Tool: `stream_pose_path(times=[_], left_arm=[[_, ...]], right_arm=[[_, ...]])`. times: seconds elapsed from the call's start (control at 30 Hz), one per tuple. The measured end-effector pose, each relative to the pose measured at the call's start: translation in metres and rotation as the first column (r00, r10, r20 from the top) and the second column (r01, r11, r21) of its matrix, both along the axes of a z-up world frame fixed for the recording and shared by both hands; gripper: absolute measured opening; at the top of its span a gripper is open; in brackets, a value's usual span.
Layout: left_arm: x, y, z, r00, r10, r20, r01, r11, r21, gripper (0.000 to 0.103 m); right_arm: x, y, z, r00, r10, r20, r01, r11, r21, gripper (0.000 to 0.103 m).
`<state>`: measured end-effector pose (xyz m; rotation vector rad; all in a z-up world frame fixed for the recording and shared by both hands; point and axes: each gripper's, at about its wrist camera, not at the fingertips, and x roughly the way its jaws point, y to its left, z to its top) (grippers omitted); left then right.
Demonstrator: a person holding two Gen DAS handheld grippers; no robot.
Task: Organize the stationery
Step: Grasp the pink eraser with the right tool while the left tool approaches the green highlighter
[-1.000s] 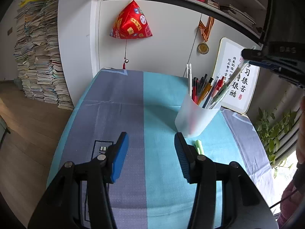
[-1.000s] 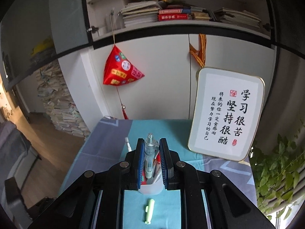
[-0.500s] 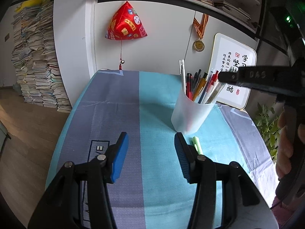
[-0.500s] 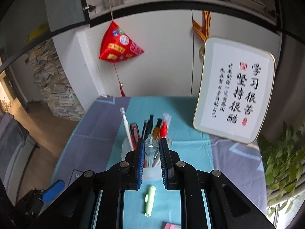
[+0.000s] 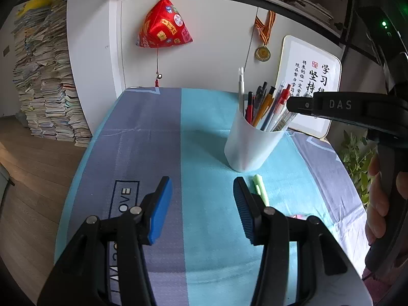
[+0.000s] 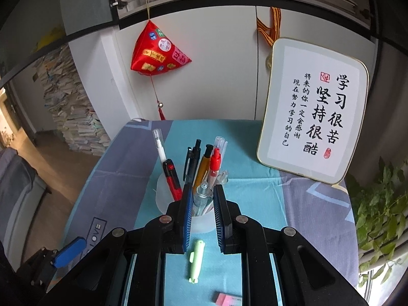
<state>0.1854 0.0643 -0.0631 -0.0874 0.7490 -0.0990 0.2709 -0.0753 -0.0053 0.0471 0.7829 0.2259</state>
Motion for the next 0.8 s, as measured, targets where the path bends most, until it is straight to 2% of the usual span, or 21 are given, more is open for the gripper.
stream_pose_path(times=[0.07, 0.2, 0.3, 0.37, 0.43, 0.5, 0.57, 0.7, 0.8], left_arm=[[0.000, -0.002, -0.001, 1.000, -0.006, -0.005, 0.006, 1.000, 0.003, 0.048], [0.000, -0.007, -0.004, 1.000, -0.015, -0.013, 0.015, 1.000, 0.007, 0.048], [0.001, -0.012, -0.007, 0.999, -0.025, -0.026, 0.026, 1.000, 0.013, 0.049], [0.003, -0.017, -0.011, 0.999, -0.033, -0.038, 0.034, 0.999, 0.016, 0.050], [0.005, -0.024, -0.015, 0.997, -0.051, -0.053, 0.052, 0.999, 0.013, 0.052], [0.008, -0.031, -0.019, 0.995, -0.068, -0.070, 0.069, 0.998, 0.011, 0.054], [0.011, -0.039, -0.024, 0.993, -0.077, -0.086, 0.079, 0.997, 0.013, 0.055], [0.017, -0.051, -0.032, 0.989, -0.092, -0.119, 0.093, 0.996, 0.008, 0.055], [0.020, -0.056, -0.036, 0.987, -0.082, -0.139, 0.084, 0.996, 0.013, 0.055]], right_arm=[[0.000, -0.002, -0.001, 1.000, 0.006, -0.006, -0.006, 1.000, 0.002, 0.017], [-0.001, -0.009, -0.010, 0.996, 0.052, -0.079, -0.047, 0.997, 0.057, 0.017], [-0.013, -0.019, -0.012, 0.994, 0.076, -0.082, -0.070, 0.995, 0.072, 0.017], [-0.020, -0.025, -0.014, 0.991, 0.101, -0.093, -0.095, 0.993, 0.065, 0.026], [-0.029, -0.032, -0.021, 0.984, 0.138, -0.108, -0.135, 0.990, 0.037, 0.049], [-0.038, -0.039, -0.032, 0.976, 0.180, -0.122, -0.183, 0.983, -0.018, 0.055], [-0.047, -0.043, -0.049, 0.963, 0.227, -0.148, -0.242, 0.966, -0.089, 0.056], [-0.063, -0.049, -0.081, 0.924, 0.311, -0.221, -0.349, 0.923, -0.163, 0.056], [-0.072, -0.051, -0.095, 0.914, 0.339, -0.224, -0.385, 0.897, -0.215, 0.056]])
